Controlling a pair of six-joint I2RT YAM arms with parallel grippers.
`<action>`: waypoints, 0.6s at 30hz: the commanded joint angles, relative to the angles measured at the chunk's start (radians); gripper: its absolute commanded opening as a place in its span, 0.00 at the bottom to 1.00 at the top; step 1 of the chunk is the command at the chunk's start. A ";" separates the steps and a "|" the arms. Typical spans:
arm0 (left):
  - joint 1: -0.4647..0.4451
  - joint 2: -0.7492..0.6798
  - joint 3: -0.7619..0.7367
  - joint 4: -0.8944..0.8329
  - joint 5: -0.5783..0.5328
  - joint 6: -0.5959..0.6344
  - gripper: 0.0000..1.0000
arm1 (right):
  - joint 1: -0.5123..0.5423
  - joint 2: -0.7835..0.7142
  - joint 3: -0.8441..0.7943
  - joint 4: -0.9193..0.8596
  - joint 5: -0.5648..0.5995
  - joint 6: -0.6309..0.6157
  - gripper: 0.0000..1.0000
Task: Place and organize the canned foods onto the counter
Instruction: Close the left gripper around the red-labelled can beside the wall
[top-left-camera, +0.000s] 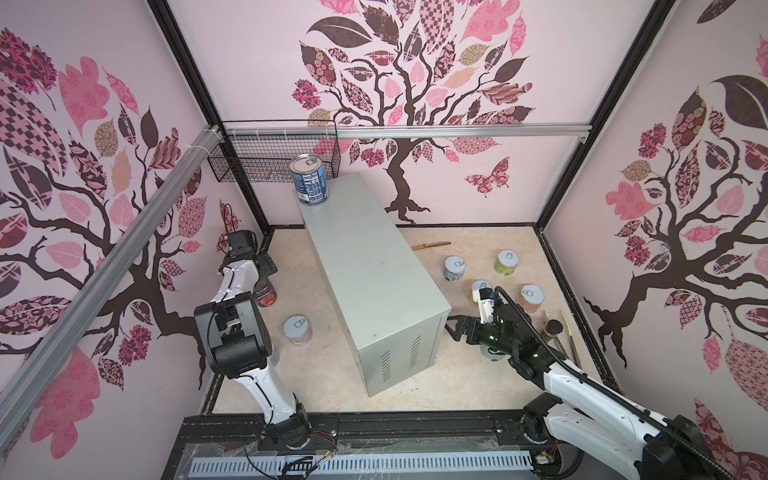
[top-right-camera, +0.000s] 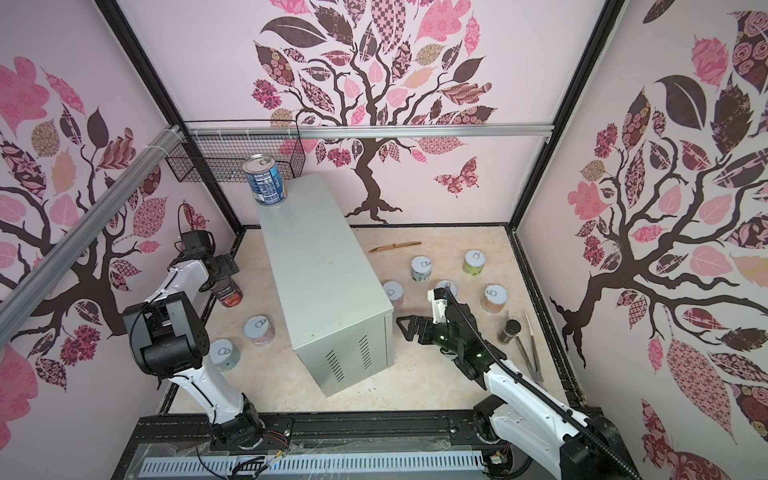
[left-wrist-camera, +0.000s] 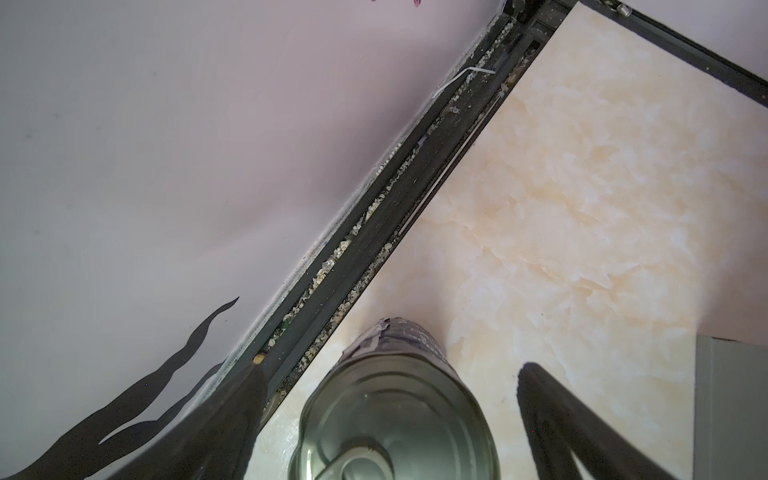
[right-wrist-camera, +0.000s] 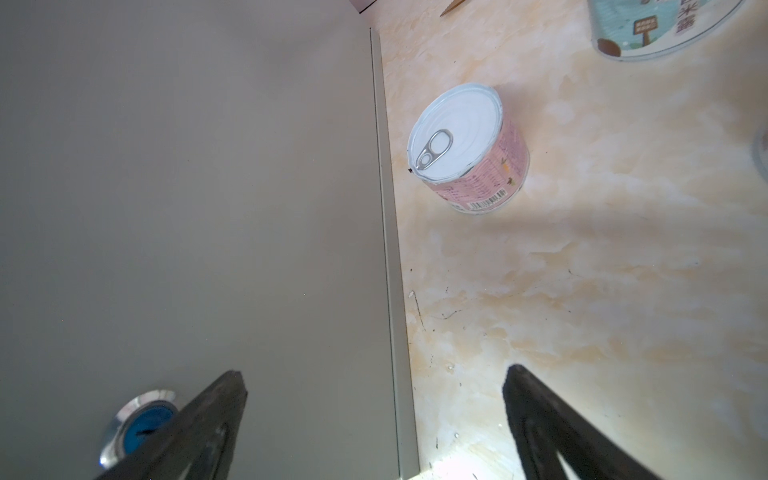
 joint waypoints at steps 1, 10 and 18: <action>0.006 0.011 -0.023 0.021 0.009 -0.013 0.98 | 0.006 0.007 0.014 0.022 -0.006 -0.001 1.00; 0.006 -0.032 -0.004 -0.001 -0.031 0.003 0.98 | 0.008 0.004 0.014 0.023 -0.007 0.000 1.00; 0.007 -0.079 0.026 -0.036 -0.039 0.016 0.98 | 0.007 -0.010 0.017 0.016 -0.005 -0.005 1.00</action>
